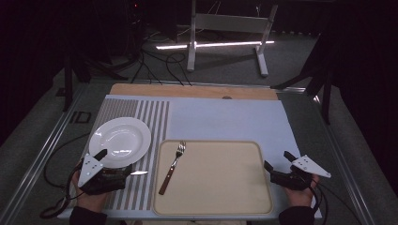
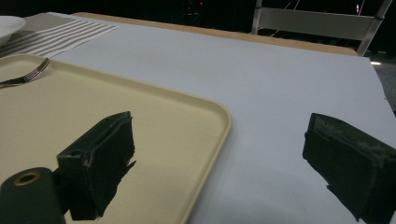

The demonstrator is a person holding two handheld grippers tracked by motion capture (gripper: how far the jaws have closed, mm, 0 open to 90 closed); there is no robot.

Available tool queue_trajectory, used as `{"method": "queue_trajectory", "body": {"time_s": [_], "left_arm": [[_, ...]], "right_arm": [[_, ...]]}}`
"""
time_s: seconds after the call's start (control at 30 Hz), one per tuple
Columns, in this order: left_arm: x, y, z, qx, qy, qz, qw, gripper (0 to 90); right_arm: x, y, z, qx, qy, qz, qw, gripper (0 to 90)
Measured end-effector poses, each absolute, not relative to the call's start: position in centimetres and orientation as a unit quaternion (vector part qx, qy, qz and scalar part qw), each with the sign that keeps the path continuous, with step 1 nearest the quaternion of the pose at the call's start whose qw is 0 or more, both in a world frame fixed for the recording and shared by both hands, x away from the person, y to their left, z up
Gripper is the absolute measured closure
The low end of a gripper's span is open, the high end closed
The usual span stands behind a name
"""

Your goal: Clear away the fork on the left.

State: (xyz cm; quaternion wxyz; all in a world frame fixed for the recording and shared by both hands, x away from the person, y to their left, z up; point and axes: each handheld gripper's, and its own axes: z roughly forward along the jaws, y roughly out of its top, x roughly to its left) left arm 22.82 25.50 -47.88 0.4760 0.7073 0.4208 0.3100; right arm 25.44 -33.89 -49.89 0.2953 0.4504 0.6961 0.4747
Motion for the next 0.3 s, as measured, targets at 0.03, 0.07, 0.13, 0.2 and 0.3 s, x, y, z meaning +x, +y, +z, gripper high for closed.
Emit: {"method": "queue_trajectory", "body": {"time_s": [0.03, 0.07, 0.13, 0.2, 0.3], "left_arm": [[22.8, 25.7, -47.9, 0.707, 0.421, 0.317, 0.471, 0.0], [22.7, 25.9, -47.9, 0.706, 0.421, 0.319, 0.472, 0.0], [22.8, 26.5, -48.0, 0.698, 0.43, 0.313, 0.479, 0.0], [22.8, 26.8, -48.0, 0.693, 0.434, 0.315, 0.482, 0.0], [22.8, 27.0, -47.9, 0.688, 0.438, 0.319, 0.482, 0.0]], "right_arm": [[25.4, -33.9, -49.9, 0.45, 0.696, 0.475, 0.296, 8.7], [25.4, -34.0, -49.9, 0.449, 0.696, 0.474, 0.297, 8.7], [25.4, -34.1, -50.0, 0.449, 0.697, 0.473, 0.298, 8.7], [25.4, -34.2, -50.0, 0.451, 0.697, 0.472, 0.298, 8.7], [25.4, -34.4, -50.1, 0.452, 0.695, 0.472, 0.299, 8.7]]}}
